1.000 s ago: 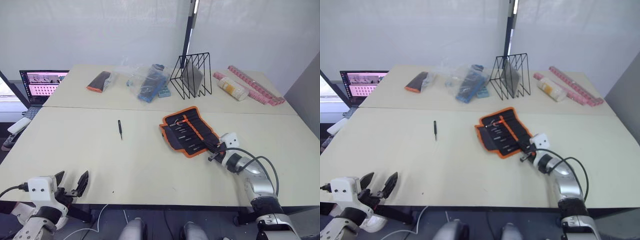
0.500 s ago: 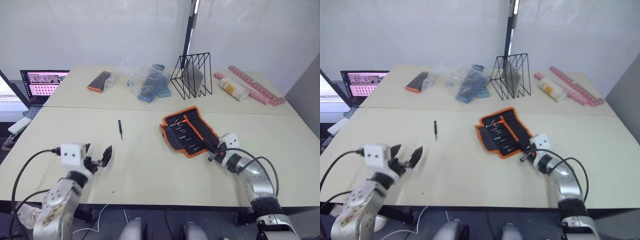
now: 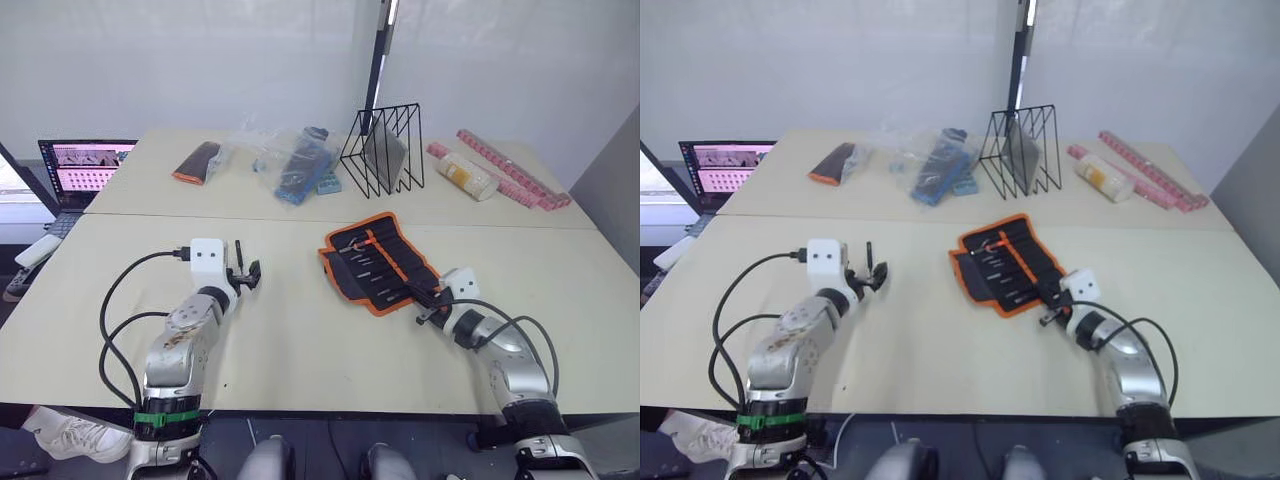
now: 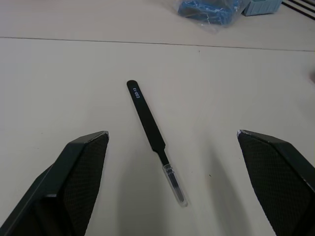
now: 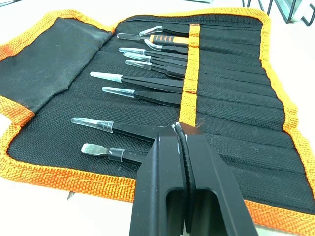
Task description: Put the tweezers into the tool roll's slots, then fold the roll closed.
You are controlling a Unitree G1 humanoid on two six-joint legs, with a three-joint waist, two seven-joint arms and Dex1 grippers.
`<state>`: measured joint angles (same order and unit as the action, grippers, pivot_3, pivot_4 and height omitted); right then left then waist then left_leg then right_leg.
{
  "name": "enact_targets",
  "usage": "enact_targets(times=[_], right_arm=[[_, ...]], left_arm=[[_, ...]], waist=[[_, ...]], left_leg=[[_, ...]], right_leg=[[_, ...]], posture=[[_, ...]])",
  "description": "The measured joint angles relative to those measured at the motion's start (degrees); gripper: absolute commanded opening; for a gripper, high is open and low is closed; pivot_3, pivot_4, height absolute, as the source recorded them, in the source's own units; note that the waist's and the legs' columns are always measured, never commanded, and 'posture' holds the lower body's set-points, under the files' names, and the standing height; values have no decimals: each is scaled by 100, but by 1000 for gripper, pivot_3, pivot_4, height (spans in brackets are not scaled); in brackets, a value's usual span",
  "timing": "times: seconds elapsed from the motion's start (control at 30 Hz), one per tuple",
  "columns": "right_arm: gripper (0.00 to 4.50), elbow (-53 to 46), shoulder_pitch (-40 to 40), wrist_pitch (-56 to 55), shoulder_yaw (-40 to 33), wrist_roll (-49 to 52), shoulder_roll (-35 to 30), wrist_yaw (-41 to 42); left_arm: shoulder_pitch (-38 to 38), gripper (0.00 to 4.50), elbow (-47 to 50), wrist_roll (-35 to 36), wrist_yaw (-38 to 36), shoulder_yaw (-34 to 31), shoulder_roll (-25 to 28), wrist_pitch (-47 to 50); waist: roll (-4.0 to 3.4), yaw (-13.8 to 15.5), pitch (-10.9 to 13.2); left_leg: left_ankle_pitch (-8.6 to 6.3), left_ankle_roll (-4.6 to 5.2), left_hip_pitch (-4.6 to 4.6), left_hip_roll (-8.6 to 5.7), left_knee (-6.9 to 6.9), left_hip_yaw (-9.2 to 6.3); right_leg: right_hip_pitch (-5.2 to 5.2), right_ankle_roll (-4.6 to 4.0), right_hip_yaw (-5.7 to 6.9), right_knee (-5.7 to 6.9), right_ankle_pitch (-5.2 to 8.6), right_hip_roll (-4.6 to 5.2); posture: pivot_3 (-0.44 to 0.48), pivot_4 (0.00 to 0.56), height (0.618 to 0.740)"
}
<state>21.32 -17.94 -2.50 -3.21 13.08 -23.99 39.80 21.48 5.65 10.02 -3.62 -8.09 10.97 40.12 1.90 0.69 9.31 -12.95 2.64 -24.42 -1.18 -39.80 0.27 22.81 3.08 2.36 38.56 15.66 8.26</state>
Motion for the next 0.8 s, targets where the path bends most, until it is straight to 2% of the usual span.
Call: enact_targets(times=[0.33, 0.47, 0.8], right_arm=[[0, -192, 72, 195, -10, -3, -7, -51], [0, -289, 91, 290, -7, -4, -10, -51], [0, -421, 89, 447, 14, -14, -13, -99]], left_arm=[[646, 1297, -917, -300, 331, 126, -229, 30], [732, 33, -1010, -302, 355, 115, -261, 39], [495, 33, -728, -289, 176, 50, -104, -20]], waist=[[0, 19, 0], [0, 8, 0], [0, 1, 0]], left_leg=[[0, -1, -1, -3, -2, -1], [0, -2, -1, -2, 3, -1], [-2, -4, -14, -1, 5, -1]], right_leg=[[-4, 1, 1, -3, 0, 3], [-1, 1, 2, -1, 0, 4], [16, 1, 2, 0, -1, 6]], posture=[[0, 150, 685], [0, 150, 685], [0, 150, 685]])
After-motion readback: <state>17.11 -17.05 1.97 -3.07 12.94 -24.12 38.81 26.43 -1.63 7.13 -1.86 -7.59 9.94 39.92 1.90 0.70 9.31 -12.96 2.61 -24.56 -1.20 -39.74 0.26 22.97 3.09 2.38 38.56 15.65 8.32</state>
